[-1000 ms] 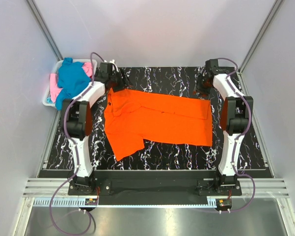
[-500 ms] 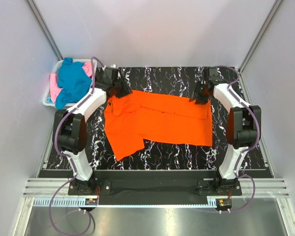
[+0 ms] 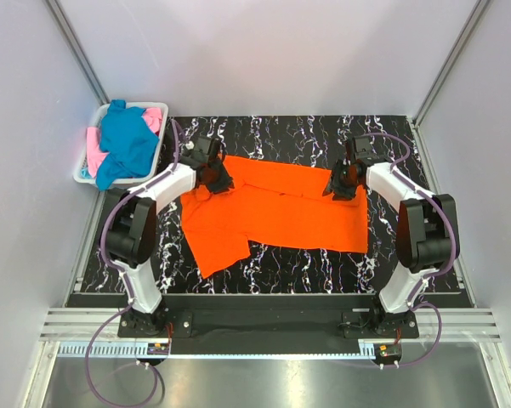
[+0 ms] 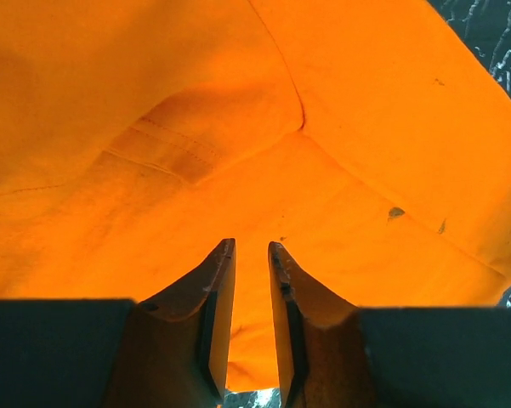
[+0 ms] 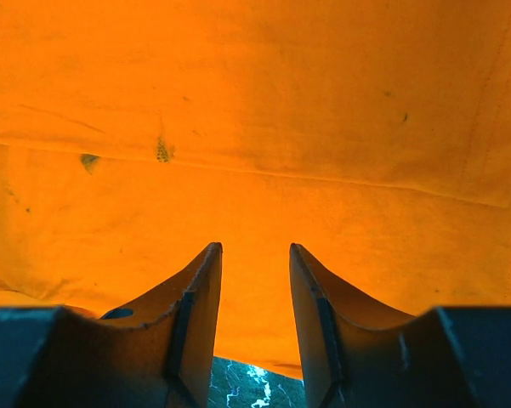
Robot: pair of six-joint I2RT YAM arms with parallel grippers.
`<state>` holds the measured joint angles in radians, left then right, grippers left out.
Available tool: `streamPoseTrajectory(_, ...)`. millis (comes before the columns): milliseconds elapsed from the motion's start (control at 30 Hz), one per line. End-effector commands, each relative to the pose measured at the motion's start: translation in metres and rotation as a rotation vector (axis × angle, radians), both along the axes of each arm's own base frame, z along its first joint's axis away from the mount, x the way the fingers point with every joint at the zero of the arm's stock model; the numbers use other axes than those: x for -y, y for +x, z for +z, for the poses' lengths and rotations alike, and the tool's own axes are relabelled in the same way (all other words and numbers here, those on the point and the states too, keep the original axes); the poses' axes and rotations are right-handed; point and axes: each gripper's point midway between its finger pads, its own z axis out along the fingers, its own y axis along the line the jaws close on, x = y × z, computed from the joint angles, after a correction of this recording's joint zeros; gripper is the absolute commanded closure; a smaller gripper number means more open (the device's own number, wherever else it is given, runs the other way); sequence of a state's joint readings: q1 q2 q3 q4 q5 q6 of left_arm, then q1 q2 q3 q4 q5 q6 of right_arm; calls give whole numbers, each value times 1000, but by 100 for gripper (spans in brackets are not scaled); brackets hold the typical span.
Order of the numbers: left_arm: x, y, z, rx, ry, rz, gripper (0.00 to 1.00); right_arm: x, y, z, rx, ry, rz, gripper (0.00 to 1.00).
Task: Fold and stack the t-shirts
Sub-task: Fold the tshirt
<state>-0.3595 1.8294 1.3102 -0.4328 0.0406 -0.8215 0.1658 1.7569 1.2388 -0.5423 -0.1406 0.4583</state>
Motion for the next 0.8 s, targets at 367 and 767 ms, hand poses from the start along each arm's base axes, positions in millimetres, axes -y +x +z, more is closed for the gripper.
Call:
streamPoseTrajectory(367, -10, 8, -35, -4, 178, 83, 71, 0, 5, 6, 50, 2, -10, 56)
streamPoseTrajectory(767, -19, 29, -30, 30, 267, 91, 69, 0, 5, -6, 24, -4, -7, 56)
